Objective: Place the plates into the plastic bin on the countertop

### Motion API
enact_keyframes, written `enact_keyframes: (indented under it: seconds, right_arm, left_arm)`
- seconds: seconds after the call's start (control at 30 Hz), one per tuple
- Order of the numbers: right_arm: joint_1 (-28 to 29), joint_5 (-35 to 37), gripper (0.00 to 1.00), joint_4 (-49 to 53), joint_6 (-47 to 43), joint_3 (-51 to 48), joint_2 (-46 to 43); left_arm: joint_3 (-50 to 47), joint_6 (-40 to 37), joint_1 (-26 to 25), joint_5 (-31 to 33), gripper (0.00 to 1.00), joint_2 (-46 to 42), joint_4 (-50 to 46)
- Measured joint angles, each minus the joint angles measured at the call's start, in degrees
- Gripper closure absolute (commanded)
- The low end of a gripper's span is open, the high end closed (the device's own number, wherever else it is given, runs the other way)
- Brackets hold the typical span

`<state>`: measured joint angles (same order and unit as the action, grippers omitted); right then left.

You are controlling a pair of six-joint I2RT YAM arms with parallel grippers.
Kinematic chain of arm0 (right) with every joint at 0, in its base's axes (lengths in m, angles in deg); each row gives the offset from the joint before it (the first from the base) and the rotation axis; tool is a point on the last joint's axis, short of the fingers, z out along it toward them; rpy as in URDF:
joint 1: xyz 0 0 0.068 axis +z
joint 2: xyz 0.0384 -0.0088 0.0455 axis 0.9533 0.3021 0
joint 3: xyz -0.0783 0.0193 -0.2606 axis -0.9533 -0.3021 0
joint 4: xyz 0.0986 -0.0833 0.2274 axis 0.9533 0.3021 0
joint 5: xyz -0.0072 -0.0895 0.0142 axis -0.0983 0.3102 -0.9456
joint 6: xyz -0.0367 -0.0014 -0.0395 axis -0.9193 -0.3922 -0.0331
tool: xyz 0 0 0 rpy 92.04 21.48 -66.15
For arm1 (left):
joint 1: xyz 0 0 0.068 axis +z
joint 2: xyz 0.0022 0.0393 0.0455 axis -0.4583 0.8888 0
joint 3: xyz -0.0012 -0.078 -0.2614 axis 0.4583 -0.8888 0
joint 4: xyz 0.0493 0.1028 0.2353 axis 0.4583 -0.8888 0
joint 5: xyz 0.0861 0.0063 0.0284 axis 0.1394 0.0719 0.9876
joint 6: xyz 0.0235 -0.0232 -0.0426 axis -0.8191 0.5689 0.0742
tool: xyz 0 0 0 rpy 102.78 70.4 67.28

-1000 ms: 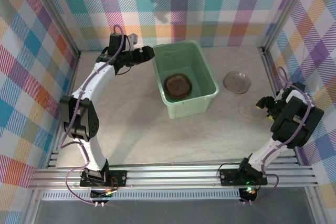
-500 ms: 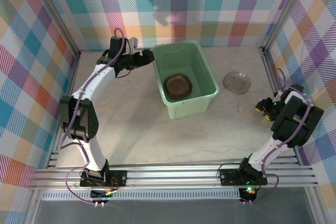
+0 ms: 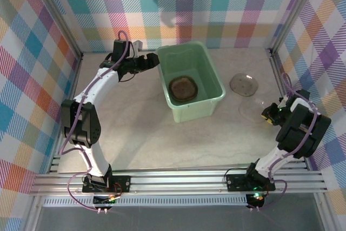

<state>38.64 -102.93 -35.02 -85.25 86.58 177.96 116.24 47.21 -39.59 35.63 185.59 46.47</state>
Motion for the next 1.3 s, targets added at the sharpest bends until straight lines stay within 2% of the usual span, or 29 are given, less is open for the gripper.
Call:
enact_keyframes:
  seconds: [0.43, 0.7, 0.8, 1.1, 1.3]
  right_arm:
    - [0.33, -0.44, 0.78, -3.67, 1.22, -3.06, 0.0]
    - [0.5, -0.39, 0.9, -4.72, 1.66, -3.1, 0.0]
    - [0.61, -0.42, 0.92, -5.05, 1.68, -3.37, -0.42]
    - [0.87, 0.15, 0.97, -4.76, 2.12, -6.58, -7.72]
    - [0.87, 0.22, 0.97, -3.21, 5.66, -7.34, -15.56]
  left_arm:
    - [-0.22, -0.26, -0.02, 0.0, 0.13, -2.38, -0.09]
    - [-0.24, -0.48, -0.02, -0.07, 0.13, -2.97, -0.26]
    - [-0.24, -0.7, -0.02, -0.42, 0.13, -3.3, -0.28]
    - [-0.59, -1.53, -0.02, -0.79, 0.13, -4.63, 0.02]
    - [-1.49, -1.53, -0.02, -0.9, 0.13, -4.96, 1.4]
